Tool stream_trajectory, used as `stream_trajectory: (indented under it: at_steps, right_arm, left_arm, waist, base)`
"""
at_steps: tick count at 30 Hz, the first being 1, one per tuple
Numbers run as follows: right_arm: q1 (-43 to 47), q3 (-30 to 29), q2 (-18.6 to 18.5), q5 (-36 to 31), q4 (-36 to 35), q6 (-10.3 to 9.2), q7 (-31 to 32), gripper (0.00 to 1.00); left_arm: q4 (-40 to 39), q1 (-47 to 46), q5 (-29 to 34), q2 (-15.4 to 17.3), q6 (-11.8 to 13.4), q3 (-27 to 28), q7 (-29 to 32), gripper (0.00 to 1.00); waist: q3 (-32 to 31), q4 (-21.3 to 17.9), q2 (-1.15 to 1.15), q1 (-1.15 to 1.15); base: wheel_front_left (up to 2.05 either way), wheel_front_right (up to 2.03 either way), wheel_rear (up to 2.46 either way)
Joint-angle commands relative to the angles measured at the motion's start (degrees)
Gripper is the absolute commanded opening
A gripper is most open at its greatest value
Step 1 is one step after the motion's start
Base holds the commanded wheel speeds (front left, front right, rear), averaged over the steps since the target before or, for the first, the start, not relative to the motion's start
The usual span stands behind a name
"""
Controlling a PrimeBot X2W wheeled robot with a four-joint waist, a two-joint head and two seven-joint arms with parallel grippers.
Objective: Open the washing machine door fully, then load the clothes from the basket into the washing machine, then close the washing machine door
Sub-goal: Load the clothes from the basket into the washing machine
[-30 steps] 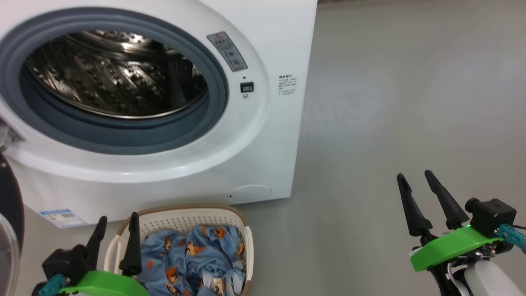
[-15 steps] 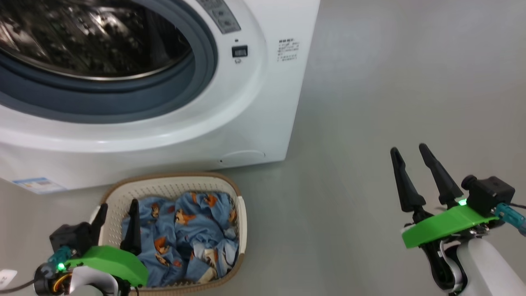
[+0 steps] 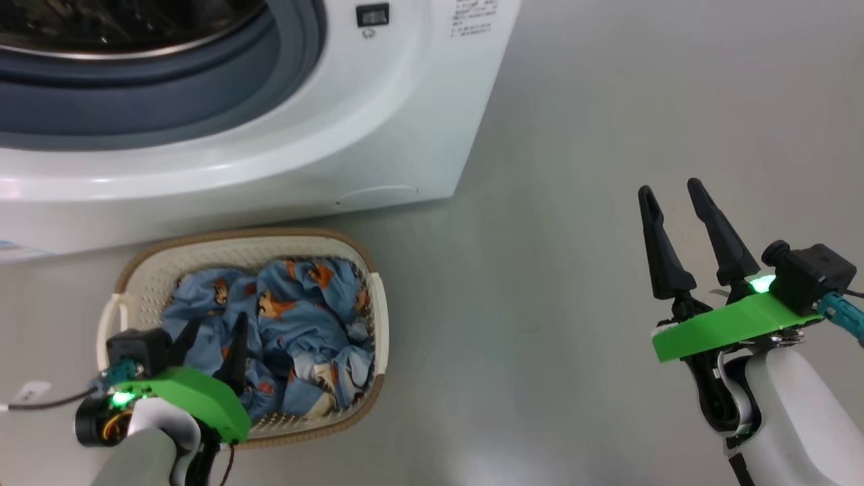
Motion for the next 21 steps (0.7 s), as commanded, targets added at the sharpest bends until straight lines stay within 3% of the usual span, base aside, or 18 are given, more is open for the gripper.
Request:
stream_trajectory:
  at_steps: [1,11,21]
  right_arm:
    - [-0.57,1.10,-0.19,-0.78,-1.45,0.32,-0.59,1.00]
    - [-3.60,1.50,0.74,-1.45,-2.29,0.32,-0.59,1.00]
    - [-5.21,1.86,1.73,-2.14,-3.77,0.32,-0.59,1.00]
  left_arm:
    - [0.15,-1.29,-0.17,1.42,-0.42,1.50,-0.12,1.00]
    - [12.44,-8.87,-2.00,-1.24,-4.01,-0.33,2.12,1.00]
    - [18.74,-14.80,-3.69,-1.78,-4.78,-3.22,5.55,1.00]
  waist:
    - [2.49,-0.68,0.00,0.00]
    - [8.55,-2.43,0.00,0.00]
    - [15.52,-4.94,0.00,0.00]
  base:
    - [0.00,0.00,0.00]
    - [0.00,0.00,0.00]
    - [0.00,0.00,0.00]
